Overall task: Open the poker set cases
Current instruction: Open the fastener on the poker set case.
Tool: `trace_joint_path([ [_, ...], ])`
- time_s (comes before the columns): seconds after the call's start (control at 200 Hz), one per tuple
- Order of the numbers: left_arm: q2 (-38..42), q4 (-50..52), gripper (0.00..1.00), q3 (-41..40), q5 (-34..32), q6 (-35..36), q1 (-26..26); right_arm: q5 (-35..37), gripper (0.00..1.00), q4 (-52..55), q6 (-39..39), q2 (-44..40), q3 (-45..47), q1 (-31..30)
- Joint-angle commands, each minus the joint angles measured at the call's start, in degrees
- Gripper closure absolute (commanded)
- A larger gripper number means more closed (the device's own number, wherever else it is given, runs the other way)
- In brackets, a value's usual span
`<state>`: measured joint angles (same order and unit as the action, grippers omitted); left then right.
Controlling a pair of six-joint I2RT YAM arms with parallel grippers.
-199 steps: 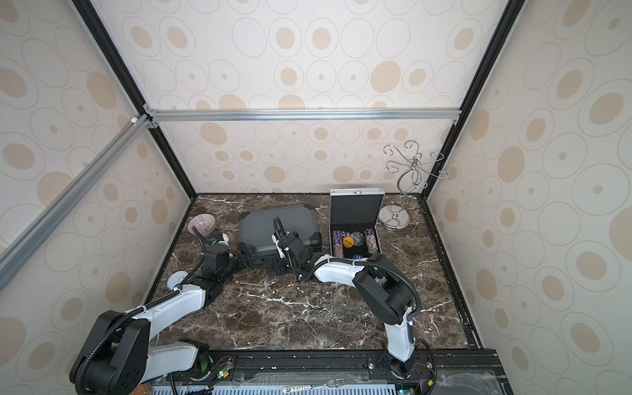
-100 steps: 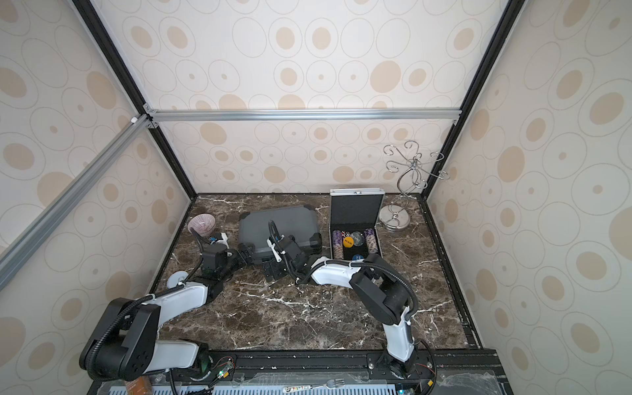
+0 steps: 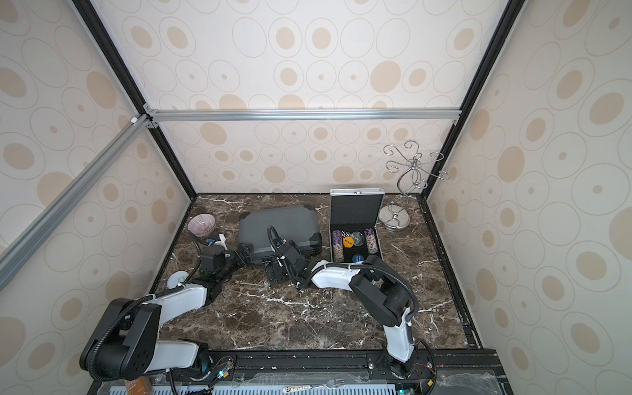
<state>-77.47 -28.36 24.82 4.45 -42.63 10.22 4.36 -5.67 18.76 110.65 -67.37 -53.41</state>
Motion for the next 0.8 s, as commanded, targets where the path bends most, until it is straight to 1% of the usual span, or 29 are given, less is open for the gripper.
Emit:
trace_joint_path([
  [0.0,-1.30,5.93,0.06,-1.90,-0.61,0.53,-0.63,3.00,0.01,1.66,0.49,-1.32,-0.17,-0.14],
  [0.32,-2.16,4.80,0.07,-2.32,0.68,0.35,-0.64,2.08,0.01,0.92,0.28,3.10,-5.15,0.36],
  [0.47,-2.76,4.38,0.07,-2.32,1.18,0.39,-0.67,-2.63,0.01,-3.21,0.84,4.08,-5.54,1.11],
  [0.65,-3.57,3.78,0.08,-2.38,1.97,0.23,-0.70,-7.05,0.01,-3.23,-1.42,4.86,-7.82,1.09],
  [0.795,-3.95,2.99,0.08,-2.58,2.62,-0.47,-0.73,-9.49,0.01,-5.05,-2.60,3.16,-5.78,0.85],
])
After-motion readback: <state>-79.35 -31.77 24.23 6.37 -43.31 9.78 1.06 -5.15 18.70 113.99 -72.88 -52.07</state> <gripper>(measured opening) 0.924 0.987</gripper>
